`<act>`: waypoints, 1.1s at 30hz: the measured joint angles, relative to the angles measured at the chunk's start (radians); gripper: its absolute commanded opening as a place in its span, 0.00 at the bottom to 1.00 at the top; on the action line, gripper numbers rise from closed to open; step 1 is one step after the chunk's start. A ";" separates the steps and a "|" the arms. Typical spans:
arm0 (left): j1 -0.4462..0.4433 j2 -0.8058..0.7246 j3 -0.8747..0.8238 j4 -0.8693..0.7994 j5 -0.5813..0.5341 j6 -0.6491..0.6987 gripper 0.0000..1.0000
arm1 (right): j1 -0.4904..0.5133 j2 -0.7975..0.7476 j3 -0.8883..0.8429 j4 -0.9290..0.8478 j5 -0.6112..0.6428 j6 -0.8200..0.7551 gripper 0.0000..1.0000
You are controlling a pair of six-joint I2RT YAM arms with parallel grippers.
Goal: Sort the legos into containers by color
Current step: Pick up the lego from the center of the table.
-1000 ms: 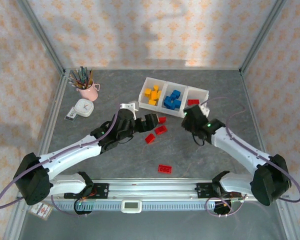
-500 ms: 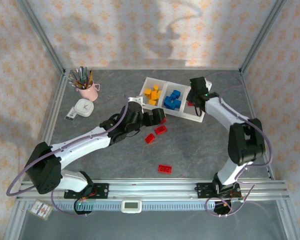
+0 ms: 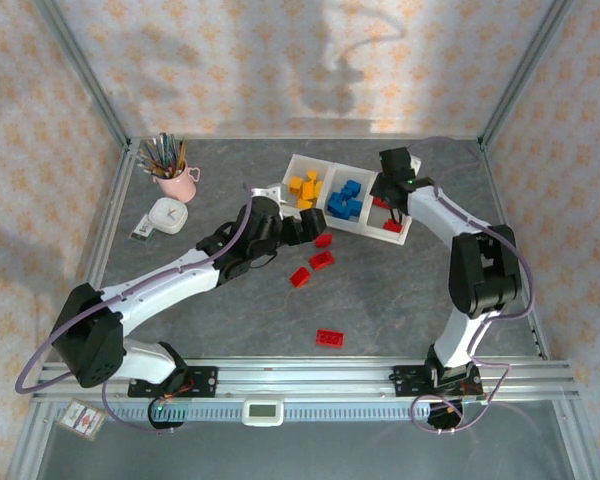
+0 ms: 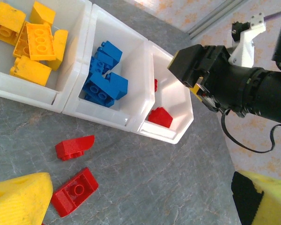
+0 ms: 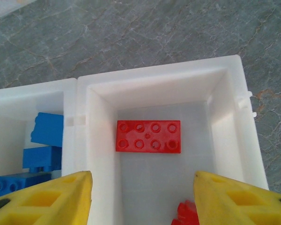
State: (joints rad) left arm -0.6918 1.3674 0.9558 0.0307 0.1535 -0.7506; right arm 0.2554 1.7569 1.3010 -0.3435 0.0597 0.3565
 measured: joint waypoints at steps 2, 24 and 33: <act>0.006 -0.015 0.000 0.000 0.000 0.000 0.99 | 0.009 -0.037 -0.012 -0.001 -0.005 -0.003 0.62; 0.064 -0.275 -0.220 -0.045 -0.043 -0.038 0.99 | 0.418 -0.059 -0.175 -0.023 -0.061 0.024 0.83; 0.064 -0.288 -0.257 -0.045 -0.058 -0.064 0.99 | 0.420 0.089 -0.100 -0.011 -0.035 -0.008 0.82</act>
State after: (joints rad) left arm -0.6273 1.0790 0.6983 -0.0143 0.0959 -0.8150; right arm 0.6754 1.8454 1.2015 -0.3550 0.0242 0.3489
